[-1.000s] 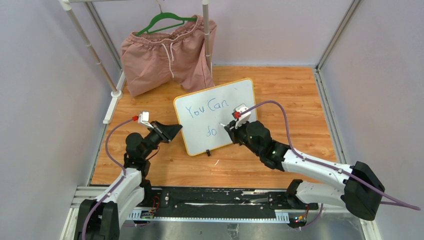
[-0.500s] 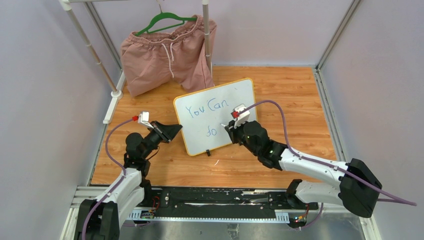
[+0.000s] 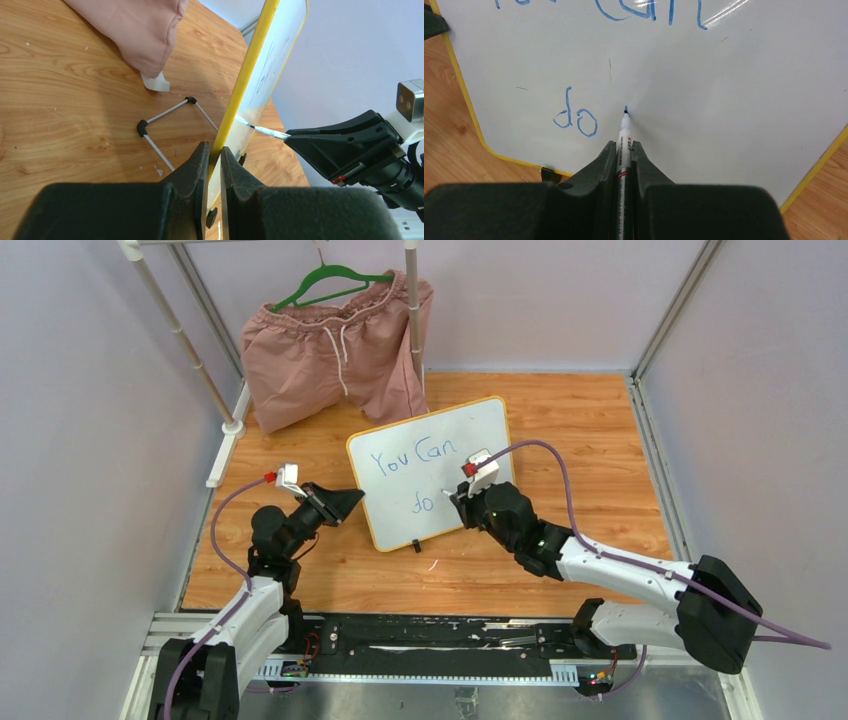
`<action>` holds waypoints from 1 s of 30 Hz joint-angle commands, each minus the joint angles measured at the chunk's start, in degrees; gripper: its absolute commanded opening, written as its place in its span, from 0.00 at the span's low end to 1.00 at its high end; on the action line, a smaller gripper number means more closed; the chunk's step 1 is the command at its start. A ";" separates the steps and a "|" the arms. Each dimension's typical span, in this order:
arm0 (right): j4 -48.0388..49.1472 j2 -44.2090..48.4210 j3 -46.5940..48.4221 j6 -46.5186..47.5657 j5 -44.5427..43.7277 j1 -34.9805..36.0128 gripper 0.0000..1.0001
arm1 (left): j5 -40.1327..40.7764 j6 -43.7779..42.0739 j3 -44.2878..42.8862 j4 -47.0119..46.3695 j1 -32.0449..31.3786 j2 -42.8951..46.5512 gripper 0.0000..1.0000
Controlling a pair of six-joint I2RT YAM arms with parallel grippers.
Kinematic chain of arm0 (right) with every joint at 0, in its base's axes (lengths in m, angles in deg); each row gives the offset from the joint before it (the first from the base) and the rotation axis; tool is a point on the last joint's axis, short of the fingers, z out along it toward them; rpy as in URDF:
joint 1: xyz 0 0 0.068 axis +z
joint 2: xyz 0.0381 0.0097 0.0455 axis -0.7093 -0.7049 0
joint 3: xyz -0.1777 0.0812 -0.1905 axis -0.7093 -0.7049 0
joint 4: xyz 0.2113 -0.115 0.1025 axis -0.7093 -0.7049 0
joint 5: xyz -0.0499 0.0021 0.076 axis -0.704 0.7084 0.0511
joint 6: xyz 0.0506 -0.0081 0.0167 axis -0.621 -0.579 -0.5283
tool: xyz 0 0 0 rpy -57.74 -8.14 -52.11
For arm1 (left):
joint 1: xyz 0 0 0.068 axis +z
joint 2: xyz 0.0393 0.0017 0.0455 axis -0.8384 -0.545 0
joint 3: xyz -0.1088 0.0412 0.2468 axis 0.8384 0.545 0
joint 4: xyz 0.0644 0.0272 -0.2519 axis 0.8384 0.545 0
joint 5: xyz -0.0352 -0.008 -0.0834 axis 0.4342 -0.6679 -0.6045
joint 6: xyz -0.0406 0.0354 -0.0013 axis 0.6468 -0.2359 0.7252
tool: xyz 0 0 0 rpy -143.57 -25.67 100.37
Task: Write a sentence on the whiteboard
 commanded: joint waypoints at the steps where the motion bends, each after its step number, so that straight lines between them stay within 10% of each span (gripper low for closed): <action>1: -1.73 0.80 -1.13 -0.98 -0.60 0.10 0.00 | -0.14 0.25 0.32 -2.83 -0.27 0.89 0.00; 30: -5.26 3.75 -4.18 -2.58 -3.42 1.39 0.00 | -0.32 0.34 0.27 -2.83 -0.26 0.67 0.00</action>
